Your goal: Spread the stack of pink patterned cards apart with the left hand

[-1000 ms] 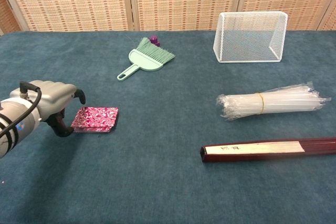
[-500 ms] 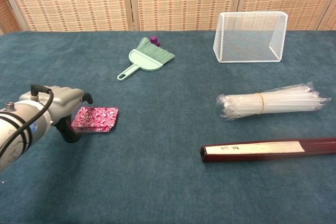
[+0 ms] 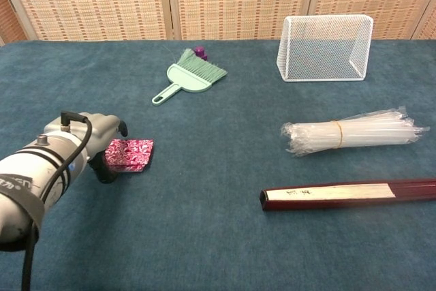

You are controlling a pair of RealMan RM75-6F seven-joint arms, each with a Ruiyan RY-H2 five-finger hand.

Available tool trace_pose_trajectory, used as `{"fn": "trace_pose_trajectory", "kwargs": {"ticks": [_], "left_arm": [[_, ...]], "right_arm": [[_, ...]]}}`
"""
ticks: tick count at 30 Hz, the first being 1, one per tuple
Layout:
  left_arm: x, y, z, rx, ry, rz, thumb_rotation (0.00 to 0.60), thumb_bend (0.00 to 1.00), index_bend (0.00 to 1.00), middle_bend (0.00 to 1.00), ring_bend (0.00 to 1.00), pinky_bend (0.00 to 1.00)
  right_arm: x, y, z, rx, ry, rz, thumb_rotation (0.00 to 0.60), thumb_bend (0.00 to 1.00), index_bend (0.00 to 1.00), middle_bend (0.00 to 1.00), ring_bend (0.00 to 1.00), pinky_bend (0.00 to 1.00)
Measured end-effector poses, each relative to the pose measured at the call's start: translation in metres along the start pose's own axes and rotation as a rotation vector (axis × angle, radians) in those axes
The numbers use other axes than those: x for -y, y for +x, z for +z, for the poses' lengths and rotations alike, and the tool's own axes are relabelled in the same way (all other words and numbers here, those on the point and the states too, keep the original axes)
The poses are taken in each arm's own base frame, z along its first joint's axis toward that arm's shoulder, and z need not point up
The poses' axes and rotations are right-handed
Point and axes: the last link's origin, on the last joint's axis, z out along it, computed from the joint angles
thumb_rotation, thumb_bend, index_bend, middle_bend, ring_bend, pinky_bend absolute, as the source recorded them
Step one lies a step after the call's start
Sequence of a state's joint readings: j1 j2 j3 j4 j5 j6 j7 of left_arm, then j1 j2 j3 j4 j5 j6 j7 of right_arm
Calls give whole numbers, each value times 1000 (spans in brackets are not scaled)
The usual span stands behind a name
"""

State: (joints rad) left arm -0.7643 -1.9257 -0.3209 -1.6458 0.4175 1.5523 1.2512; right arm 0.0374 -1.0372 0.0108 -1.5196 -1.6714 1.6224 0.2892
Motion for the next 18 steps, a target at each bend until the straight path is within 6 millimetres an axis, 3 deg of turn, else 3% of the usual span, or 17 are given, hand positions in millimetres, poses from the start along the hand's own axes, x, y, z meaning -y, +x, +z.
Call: {"fn": "trace_pose_trajectory", "kwargs": {"ticks": [18], "left_arm": [[-3, 2, 0, -23, -4, -16, 600, 351, 232, 1000, 1000, 1000]], "right_arm": [[0, 0, 0, 3, -1, 0, 600, 461, 646, 580, 520, 799]]}}
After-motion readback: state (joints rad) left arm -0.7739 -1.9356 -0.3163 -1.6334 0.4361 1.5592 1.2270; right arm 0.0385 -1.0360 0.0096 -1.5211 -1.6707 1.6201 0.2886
